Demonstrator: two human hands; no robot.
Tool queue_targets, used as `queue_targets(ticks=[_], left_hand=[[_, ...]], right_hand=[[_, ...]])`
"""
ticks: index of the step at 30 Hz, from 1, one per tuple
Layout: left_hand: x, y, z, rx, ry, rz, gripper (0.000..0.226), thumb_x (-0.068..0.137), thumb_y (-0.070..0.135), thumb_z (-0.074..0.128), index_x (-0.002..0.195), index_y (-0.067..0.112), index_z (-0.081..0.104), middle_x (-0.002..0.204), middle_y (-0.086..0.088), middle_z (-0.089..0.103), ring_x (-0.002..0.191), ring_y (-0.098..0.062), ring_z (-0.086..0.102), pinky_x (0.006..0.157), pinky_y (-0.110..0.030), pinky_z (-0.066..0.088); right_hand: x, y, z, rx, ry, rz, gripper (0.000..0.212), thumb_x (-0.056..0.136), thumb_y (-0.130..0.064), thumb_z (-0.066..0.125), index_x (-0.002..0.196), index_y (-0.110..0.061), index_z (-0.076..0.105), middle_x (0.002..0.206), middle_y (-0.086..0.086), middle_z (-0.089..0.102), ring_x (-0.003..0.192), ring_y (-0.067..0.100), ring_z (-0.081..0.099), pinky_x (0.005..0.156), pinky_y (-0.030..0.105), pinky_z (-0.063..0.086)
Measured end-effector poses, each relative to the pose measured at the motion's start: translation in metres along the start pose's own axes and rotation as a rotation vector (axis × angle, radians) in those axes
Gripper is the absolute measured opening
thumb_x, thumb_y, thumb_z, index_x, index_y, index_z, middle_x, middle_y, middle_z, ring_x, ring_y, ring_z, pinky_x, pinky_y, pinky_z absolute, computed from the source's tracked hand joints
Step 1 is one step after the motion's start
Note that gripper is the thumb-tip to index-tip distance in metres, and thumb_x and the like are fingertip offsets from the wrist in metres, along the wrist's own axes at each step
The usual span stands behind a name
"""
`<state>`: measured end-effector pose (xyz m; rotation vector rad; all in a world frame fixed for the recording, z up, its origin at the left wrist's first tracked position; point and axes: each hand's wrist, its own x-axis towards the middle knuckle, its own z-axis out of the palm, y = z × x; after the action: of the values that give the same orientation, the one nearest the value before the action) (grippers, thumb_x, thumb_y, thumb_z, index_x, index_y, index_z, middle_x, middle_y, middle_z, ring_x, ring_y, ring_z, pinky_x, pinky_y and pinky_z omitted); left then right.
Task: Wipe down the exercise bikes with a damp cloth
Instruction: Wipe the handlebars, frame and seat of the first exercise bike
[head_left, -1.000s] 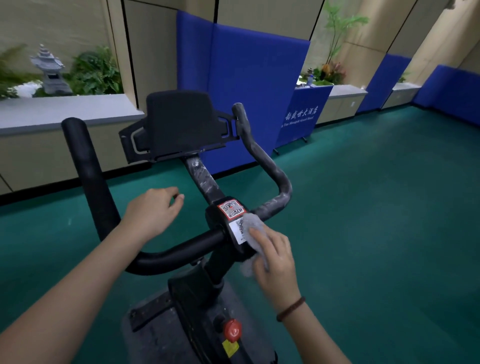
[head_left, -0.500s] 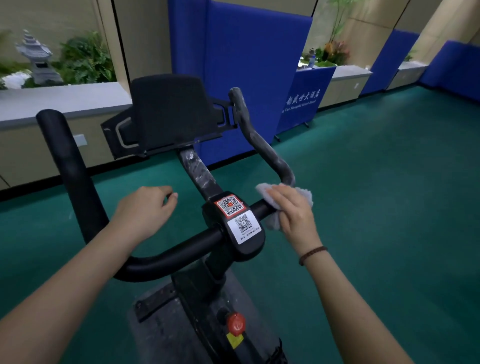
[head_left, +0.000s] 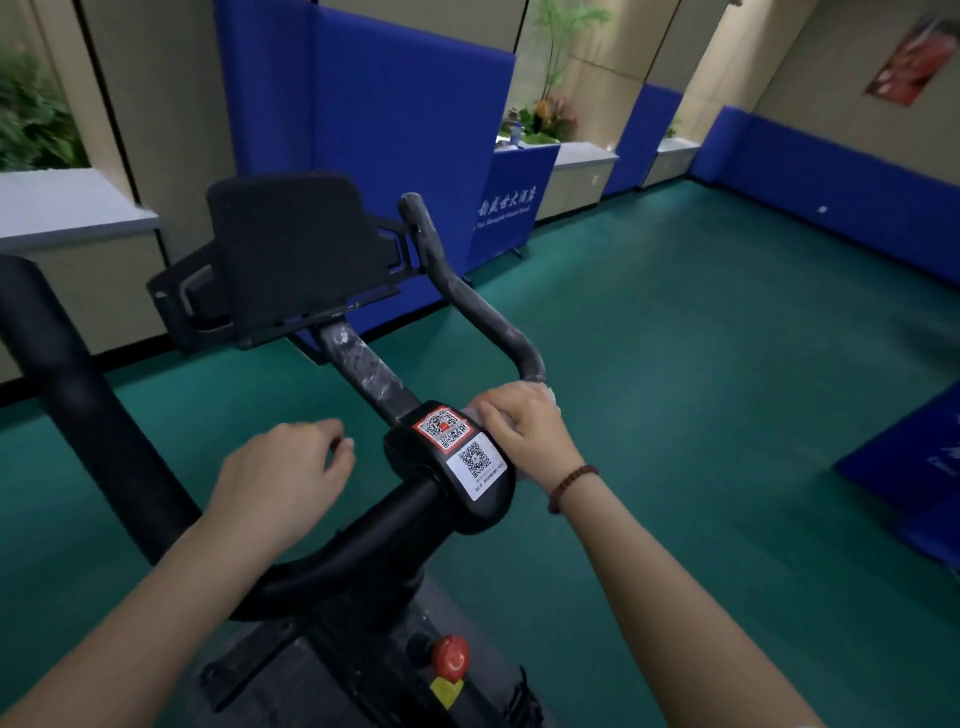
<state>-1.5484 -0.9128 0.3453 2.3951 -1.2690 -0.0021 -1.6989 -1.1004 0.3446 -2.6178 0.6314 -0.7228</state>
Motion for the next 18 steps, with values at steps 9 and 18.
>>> queue_targets(ticks=[9,18], left_hand=[[-0.003,-0.001,-0.002,0.034,-0.027,0.001,0.027,0.095,0.038,0.033,0.091,0.021,0.054,0.072,0.006,0.056,0.066,-0.016,0.051,0.045,-0.025,0.029],[-0.003,0.007,-0.008,0.102,-0.015,0.029,0.023,0.093,0.037,0.037,0.084,0.024,0.053,0.077,0.008,0.059,0.069,-0.012,0.058,0.046,-0.018,0.028]], right_hand=[[0.017,0.007,0.003,0.004,0.035,0.173,0.044,0.080,-0.038,0.038,0.038,-0.026,0.038,0.038,-0.011,0.042,0.046,0.003,0.043,0.082,0.028,0.037],[0.021,0.038,0.008,0.016,0.042,-0.095,0.039,0.082,-0.029,0.041,0.051,-0.012,0.055,0.047,-0.003,0.051,0.049,0.009,0.042,0.064,0.022,0.033]])
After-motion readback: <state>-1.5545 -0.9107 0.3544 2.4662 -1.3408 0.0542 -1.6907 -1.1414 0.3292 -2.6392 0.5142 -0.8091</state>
